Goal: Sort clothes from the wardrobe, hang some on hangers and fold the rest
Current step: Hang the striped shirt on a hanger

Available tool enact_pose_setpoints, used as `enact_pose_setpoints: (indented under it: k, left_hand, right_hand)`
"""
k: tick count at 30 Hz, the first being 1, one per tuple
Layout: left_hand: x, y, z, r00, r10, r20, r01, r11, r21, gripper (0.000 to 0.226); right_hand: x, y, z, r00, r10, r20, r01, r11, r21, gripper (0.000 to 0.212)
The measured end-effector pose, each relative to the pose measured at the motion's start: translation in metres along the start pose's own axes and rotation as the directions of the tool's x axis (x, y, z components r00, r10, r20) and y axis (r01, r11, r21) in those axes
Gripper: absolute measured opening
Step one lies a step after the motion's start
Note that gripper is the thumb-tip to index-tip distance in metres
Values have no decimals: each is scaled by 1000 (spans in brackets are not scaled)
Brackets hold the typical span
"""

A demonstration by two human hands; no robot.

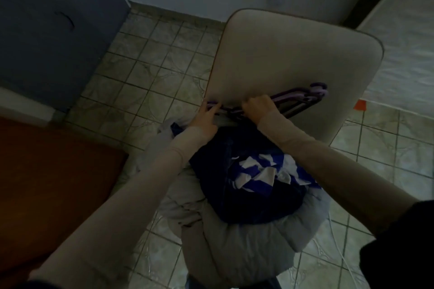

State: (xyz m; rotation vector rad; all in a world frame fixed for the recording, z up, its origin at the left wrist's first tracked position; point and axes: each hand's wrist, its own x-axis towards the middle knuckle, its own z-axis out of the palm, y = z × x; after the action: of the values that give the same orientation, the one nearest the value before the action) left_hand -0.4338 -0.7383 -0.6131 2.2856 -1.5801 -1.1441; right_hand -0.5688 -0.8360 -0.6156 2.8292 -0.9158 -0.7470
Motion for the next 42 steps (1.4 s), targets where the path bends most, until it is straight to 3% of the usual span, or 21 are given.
enact_pose_setpoints:
  k: [3, 7, 10, 13, 14, 16, 19, 21, 23, 25, 27, 29, 34, 42]
  left_hand:
    - [-1, 0, 5, 999, -15, -32, 16, 999, 30, 67]
    - [-2, 3, 15, 996, -48, -70, 54, 994, 92, 71]
    - [-7, 10, 20, 994, -41, -97, 51, 993, 107, 72]
    - [-11, 17, 20, 993, -28, -114, 42, 992, 123, 71]
    - [-12, 18, 21, 990, -21, -137, 37, 992, 122, 70]
    - [-16, 20, 24, 967, 44, -251, -5, 988, 152, 63]
    - [-24, 25, 30, 861, 264, -434, -180, 957, 226, 35]
    - [-31, 27, 33, 876, 383, -295, -347, 923, 167, 17]
    - [-38, 29, 40, 926, 377, 10, -376, 921, 101, 11]
    - [-42, 32, 49, 923, 302, 238, -344, 925, 163, 28]
    - [-44, 37, 58, 910, 251, 331, -364, 867, 342, 48]
    - [-47, 40, 63, 908, 230, 351, -375, 819, 435, 49]
    - [-48, 49, 70, 918, 225, 327, -341, 867, 363, 21]
    - [-61, 48, 61, 947, 144, 287, -232, 925, 300, 25]
  right_hand:
    - [3, 3, -3, 999, -1, 41, 3, 999, -42, 28]
    - [-5, -1, -1, 998, 4, 68, 1, 998, -66, 53]
    - [-13, -2, -2, 997, 14, 75, -10, 998, -58, 55]
    - [-20, 4, -3, 992, 37, -119, -54, 989, -138, 46]
    - [-22, 7, -5, 985, 35, -171, -61, 987, -151, 34]
    - [-24, 12, -7, 976, 42, -212, -63, 994, -94, 8]
    - [-33, 17, -3, 972, -11, -236, -12, 996, -93, 27]
    - [-39, 19, -6, 968, -38, -247, 13, 995, -103, 29]
    - [-47, 16, -10, 968, -110, -227, 79, 986, -145, 7]
    - [-48, 16, -5, 970, -166, -179, 148, 983, -107, 19]
    - [-51, 18, -4, 964, -170, -206, 152, 983, -100, 27]
    - [-55, 21, -8, 967, -159, -197, 138, 984, -113, 28]
    - [-64, 21, -23, 964, -153, -217, 105, 971, -216, 27]
    - [-86, 21, -53, 974, -30, -226, -33, 962, -271, 24]
